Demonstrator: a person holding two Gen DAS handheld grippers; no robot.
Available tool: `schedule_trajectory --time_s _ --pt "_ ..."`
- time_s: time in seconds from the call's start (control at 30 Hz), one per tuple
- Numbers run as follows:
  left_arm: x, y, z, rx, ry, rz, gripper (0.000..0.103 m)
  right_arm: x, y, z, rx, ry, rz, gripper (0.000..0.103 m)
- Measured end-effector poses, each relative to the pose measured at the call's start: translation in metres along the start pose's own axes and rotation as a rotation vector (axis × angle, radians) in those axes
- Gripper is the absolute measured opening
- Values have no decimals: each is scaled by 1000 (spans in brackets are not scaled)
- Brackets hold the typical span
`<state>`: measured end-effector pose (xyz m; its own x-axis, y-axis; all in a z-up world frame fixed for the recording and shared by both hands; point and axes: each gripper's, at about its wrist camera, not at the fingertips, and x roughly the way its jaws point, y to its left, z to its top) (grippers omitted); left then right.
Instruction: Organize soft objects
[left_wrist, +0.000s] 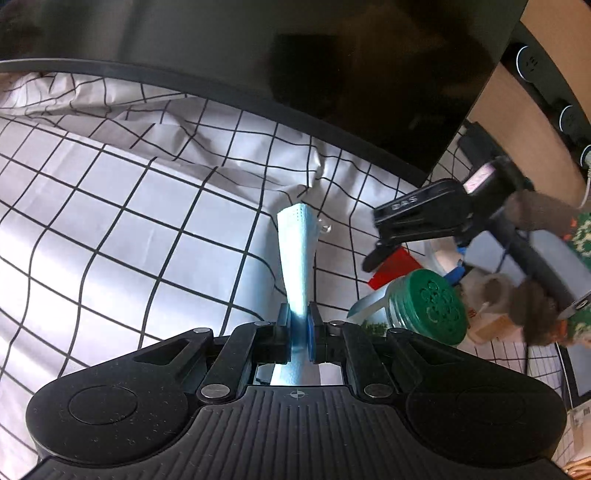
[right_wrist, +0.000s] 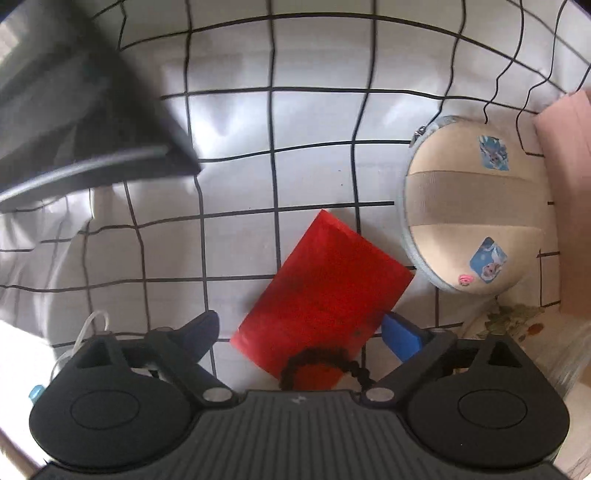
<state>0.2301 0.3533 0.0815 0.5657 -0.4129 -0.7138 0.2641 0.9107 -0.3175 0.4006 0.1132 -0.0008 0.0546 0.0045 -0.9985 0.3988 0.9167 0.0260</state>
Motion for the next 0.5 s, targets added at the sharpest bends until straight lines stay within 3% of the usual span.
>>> schedule_trajectory --time_s 0.17,0.23,0.37,0.43,0.5 --pt "-6 10 -9 -18 -4 2 10 0 12 -1 -93 -64 -22 102" --pt "-7 16 -13 -31 -4 10 10 -4 21 -1 -178 -92 -11 96" --pt "-6 23 -15 -62 -3 28 10 -13 41 -3 -426 -174 30 67" --pt "-6 22 -15 -58 -3 28 10 -14 37 1 -476 -165 48 66" --pt "-6 21 -14 -48 -2 29 10 -14 28 5 -446 -136 54 67"
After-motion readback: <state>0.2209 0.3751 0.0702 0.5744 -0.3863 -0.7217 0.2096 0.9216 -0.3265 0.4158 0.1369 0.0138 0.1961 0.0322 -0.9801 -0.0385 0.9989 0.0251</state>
